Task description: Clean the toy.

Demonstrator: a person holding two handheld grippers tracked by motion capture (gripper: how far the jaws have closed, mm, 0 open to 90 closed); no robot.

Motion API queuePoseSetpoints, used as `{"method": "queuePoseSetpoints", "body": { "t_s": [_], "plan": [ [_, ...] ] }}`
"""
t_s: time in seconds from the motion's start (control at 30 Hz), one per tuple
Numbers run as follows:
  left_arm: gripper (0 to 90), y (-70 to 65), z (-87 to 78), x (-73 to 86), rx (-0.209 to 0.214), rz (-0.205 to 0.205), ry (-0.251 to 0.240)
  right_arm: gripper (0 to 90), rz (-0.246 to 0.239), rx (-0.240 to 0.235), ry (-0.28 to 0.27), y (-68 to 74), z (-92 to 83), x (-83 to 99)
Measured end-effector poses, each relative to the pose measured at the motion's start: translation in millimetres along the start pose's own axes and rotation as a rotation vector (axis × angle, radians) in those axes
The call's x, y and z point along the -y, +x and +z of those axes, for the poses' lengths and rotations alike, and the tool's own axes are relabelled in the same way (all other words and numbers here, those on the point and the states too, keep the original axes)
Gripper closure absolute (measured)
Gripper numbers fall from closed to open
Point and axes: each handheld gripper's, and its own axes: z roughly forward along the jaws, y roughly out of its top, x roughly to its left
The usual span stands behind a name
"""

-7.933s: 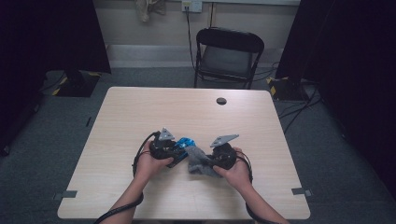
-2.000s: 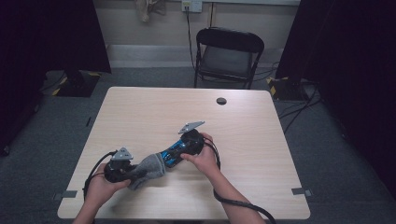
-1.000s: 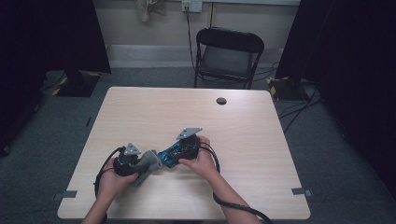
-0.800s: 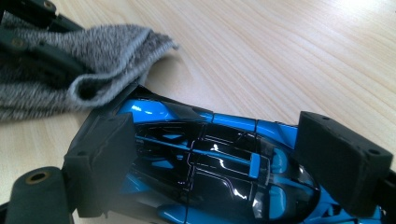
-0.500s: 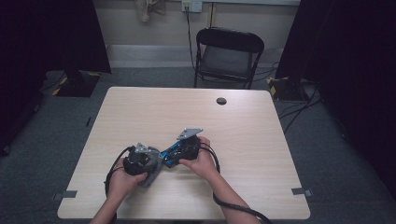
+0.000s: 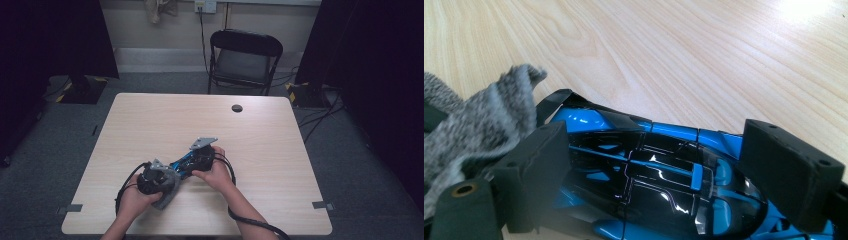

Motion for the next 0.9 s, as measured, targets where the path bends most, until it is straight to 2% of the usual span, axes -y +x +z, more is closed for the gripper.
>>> {"method": "queuePoseSetpoints", "body": {
  "t_s": [0.17,0.23,0.33,0.43,0.47,0.53,0.6,0.7,0.77,0.9],
  "plan": [
    [70.5,-15.8,3.7,-3.1,0.081,0.033,0.009,12.7,0.002,0.0,0.004,0.2,0.6,-1.1],
    [70.5,-23.9,6.6,-5.7,0.106,0.059,0.017,12.7,0.0,-0.002,0.006,0.0,0.6,-1.2],
    [70.4,-35.5,9.2,-9.5,0.163,0.094,0.018,12.7,0.0,-0.003,0.008,0.1,0.7,-1.4],
    [70.3,-48.5,8.6,-13.8,0.257,0.146,0.01,12.7,-0.001,-0.005,0.011,-0.1,0.7,-1.9],
    [70.2,-51.7,8.3,-14.7,0.276,0.164,0.01,12.7,0.0,-0.006,0.012,-0.1,0.7,-1.8],
    [70.0,-53.4,10.1,-15.2,0.293,0.169,0.026,12.7,0.0,-0.007,0.011,-0.3,0.8,-1.8],
    [69.8,-47.0,13.1,-14.4,0.261,0.152,0.046,12.7,0.0,-0.008,0.011,-0.2,0.8,-1.8],
    [69.6,-26.6,14.5,-13.1,0.23,0.056,0.038,12.7,0.0,-0.006,0.011,0.0,0.8,-1.7],
    [69.7,-17.3,11.9,-13.3,0.18,0.03,0.035,12.7,-0.001,-0.006,0.011,0.5,0.9,-1.8],
    [69.6,-0.6,5.9,-9.2,0.133,-0.014,0.021,12.7,-0.002,-0.009,0.012,0.0,1.0,-2.0]
  ]
}}
